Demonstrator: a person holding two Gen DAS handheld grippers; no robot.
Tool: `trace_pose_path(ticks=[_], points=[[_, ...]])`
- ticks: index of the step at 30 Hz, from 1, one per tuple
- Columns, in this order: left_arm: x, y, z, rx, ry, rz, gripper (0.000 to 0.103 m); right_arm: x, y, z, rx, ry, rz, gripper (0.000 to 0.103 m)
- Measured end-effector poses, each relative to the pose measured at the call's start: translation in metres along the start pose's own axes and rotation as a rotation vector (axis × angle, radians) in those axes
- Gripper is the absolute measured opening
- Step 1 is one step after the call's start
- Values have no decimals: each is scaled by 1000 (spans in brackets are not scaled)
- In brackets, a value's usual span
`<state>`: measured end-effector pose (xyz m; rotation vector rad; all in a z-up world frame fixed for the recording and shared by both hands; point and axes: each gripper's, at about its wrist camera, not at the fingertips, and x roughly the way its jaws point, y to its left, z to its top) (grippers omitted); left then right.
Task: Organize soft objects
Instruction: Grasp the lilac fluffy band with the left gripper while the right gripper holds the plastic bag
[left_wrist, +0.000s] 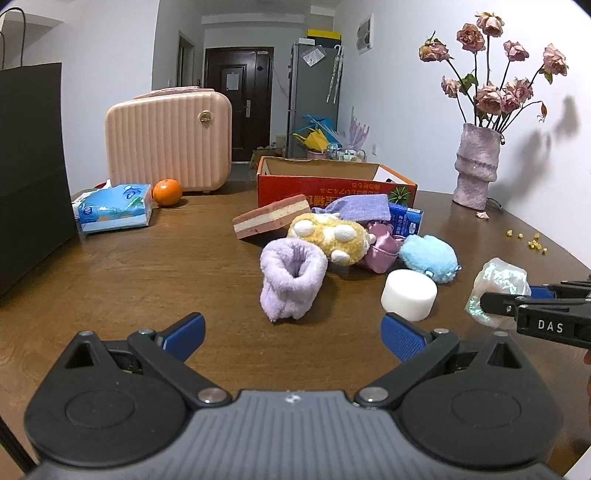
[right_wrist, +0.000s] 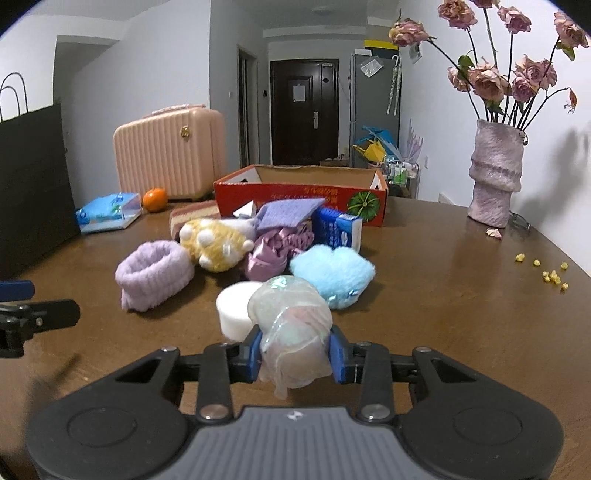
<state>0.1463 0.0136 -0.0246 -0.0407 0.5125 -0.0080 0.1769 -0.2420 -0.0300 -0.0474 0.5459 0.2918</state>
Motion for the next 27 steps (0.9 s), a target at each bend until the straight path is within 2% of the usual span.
trace_pose_path(ticks=[10,27], points=[[20,-6,25,14,21,-6,103,12,-18,20,7,-18,-15,35],[85,-13,54,65,85,34,103,60,-28,47,-44,-15,-19,35]])
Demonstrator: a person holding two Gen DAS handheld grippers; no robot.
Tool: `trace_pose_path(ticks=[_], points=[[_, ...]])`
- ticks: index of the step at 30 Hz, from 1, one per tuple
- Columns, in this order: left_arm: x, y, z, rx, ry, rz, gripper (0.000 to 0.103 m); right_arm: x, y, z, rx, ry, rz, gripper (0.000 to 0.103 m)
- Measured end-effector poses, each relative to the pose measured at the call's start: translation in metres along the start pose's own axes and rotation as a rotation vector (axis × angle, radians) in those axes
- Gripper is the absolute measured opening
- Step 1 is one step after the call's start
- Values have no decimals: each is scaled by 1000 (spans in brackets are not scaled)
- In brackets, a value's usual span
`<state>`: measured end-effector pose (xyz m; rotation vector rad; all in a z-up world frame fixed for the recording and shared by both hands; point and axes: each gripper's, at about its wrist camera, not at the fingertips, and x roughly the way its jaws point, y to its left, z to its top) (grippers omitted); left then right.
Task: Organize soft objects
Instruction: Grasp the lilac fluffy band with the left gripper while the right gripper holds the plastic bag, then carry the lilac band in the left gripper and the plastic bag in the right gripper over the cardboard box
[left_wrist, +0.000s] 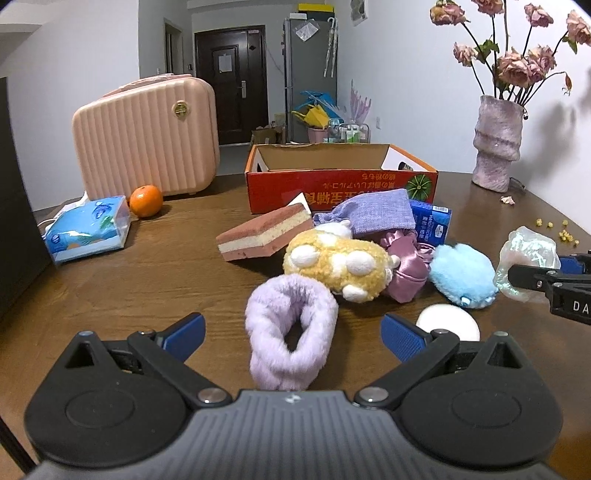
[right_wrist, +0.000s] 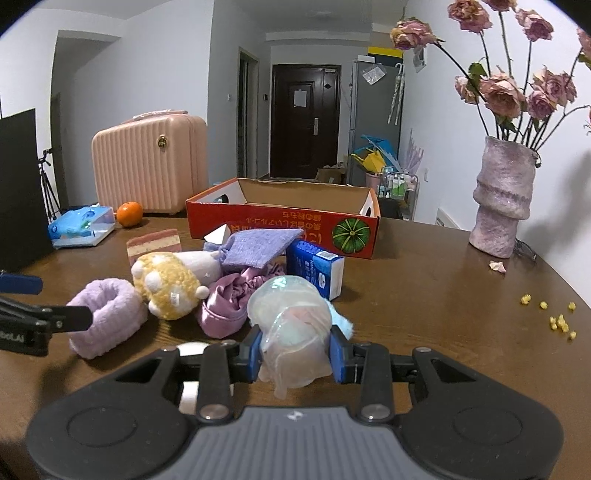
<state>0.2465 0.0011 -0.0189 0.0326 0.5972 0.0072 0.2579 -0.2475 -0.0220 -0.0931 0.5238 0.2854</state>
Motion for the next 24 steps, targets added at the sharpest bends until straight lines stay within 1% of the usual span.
trace_pose_path(ticks=[5,8,10,11,12,14,15,17,19,21,24], points=[[23,-3,9,10,17,7,103,12,1,5,-13,-3,7,36],[40,-3,10,-15,45,11,93,19,0,5,-5,-2,15,36],[50,-3,10,-30,66,9,90,23,-1,3,7,0,22,36],[54,-3,9,-33,75,6,84,25,-2,2,15,1,26,36],[58,-3,8,-34,82,8,75,27,-3,1,23,3,30,36],[64,-2,5,-32,93,11,67,31,-5,-2,32,8,35,36],[67,-1,4,-33,100,9,64,32,-6,-2,37,9,36,36],[72,2,2,-44,122,0,62,32,-8,-4,47,8,41,36],[74,5,0,-55,131,-14,57,32,-8,-5,52,5,42,36],[74,6,0,-60,129,-23,48,33,-8,-5,54,4,42,36],[71,6,-1,-60,128,-40,38,33,-8,-5,54,4,39,36]])
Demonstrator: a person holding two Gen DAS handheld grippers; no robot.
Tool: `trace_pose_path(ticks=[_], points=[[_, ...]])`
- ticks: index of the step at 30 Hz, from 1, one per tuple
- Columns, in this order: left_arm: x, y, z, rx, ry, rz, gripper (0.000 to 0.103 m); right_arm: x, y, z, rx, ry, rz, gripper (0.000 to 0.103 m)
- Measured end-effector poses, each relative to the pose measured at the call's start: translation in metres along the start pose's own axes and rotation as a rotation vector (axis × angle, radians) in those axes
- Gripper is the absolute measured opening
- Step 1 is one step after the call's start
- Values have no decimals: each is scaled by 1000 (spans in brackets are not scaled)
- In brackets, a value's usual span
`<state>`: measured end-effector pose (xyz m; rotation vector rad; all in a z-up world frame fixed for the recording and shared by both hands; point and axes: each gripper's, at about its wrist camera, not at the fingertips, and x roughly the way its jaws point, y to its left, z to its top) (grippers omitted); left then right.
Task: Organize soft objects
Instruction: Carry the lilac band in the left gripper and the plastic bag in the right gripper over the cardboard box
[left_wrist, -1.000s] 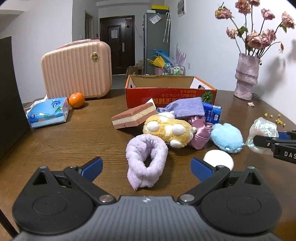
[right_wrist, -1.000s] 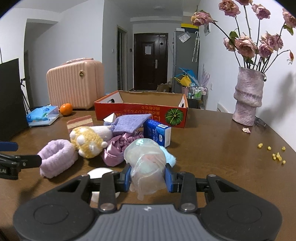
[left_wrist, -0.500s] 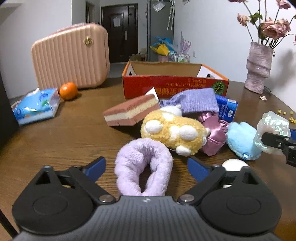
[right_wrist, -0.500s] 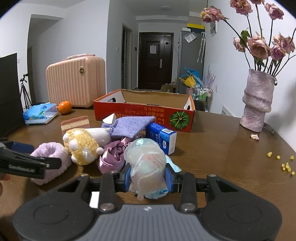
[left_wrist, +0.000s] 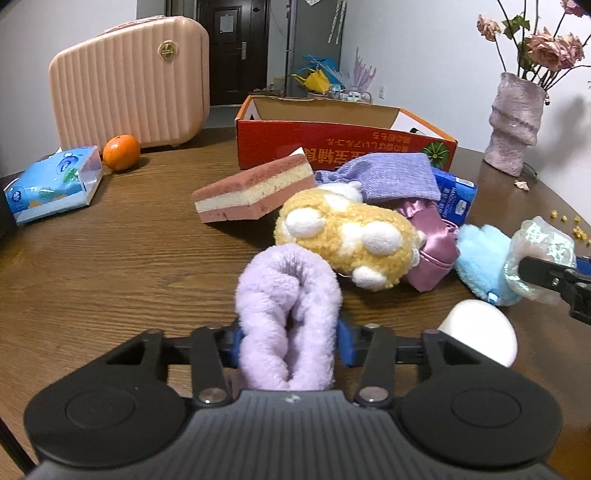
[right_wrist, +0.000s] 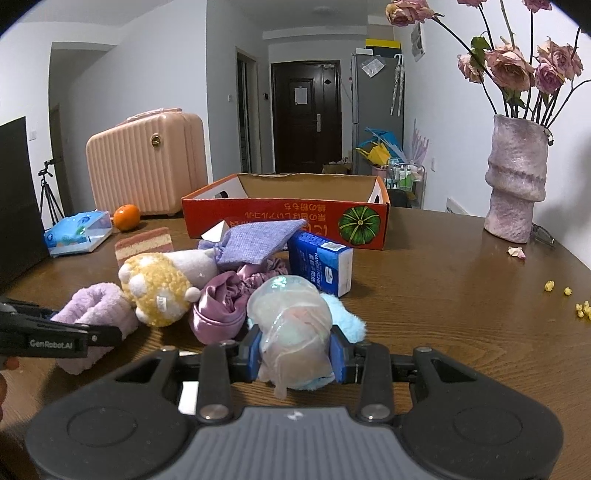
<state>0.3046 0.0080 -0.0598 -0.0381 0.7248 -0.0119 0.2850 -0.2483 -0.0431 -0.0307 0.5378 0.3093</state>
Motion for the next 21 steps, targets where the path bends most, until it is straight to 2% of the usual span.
trace_pose_path(ticks=[6,15,21], points=[[-8,-1,-4,-7,-3,-26,32,-1,0,0,7,-4,-1,36],[-33,7,-9,-40,-54,-38,32,-9,1,1,10,-25,-5,36],[-48,13,-6,-24,-97,-19,32,-14,2,7,-13,-50,-15,36]])
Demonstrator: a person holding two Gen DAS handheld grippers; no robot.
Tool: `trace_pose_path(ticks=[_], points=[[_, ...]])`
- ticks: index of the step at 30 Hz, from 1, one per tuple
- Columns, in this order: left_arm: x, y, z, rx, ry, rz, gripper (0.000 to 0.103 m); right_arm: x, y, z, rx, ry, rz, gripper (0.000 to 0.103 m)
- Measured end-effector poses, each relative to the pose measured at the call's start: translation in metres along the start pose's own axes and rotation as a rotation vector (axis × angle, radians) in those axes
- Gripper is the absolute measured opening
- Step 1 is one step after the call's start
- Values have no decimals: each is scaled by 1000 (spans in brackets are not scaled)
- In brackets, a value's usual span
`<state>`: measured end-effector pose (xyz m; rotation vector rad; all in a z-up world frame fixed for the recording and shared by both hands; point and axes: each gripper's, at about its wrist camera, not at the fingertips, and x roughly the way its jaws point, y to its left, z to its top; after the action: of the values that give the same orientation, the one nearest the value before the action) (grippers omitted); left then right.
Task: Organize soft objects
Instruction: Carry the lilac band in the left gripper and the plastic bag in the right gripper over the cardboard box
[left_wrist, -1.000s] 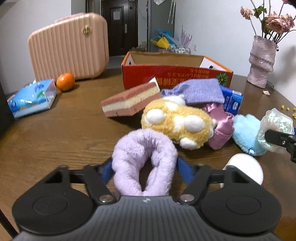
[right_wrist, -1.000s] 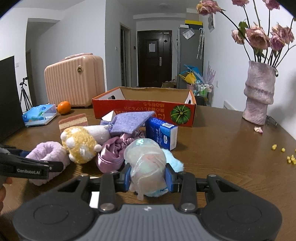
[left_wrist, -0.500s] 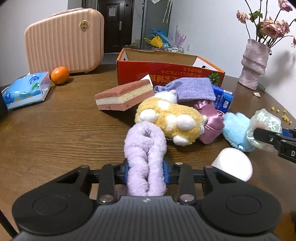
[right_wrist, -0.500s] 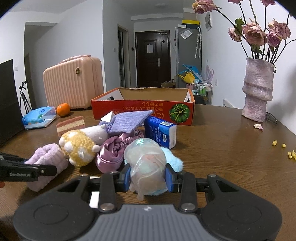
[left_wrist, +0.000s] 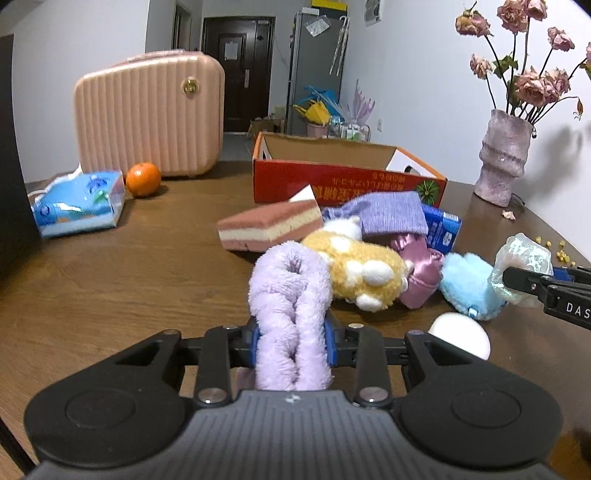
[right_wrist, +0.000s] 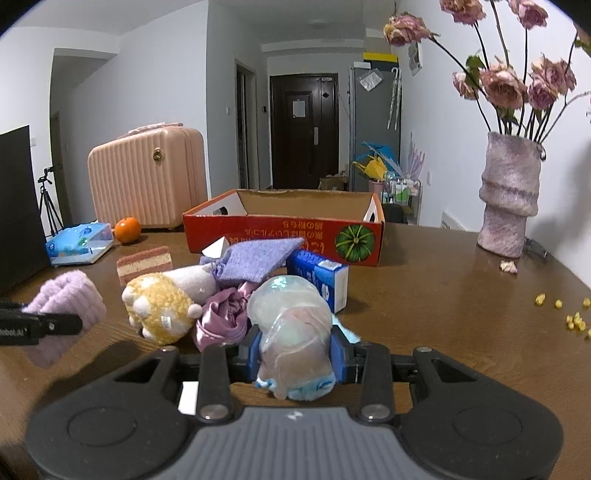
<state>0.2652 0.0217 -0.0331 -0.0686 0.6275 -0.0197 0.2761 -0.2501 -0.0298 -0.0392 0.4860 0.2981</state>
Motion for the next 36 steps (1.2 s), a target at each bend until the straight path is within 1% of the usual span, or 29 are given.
trace_pose_path(ticks=[7,15,29,36], points=[[-12,-1,18,20,-72,1,32,1,0,16,-39,-36,-20,36],[-15,-13,44,46,-153,-9,32,9,-6,31,-41,-65,-29,36],[1,-25,87,70,-232,-2,32,35,-14,71,-49,-133,-33,36],[22,-24,111,30,-272,-8,32,58,-23,93,-35,-161,-37,36]])
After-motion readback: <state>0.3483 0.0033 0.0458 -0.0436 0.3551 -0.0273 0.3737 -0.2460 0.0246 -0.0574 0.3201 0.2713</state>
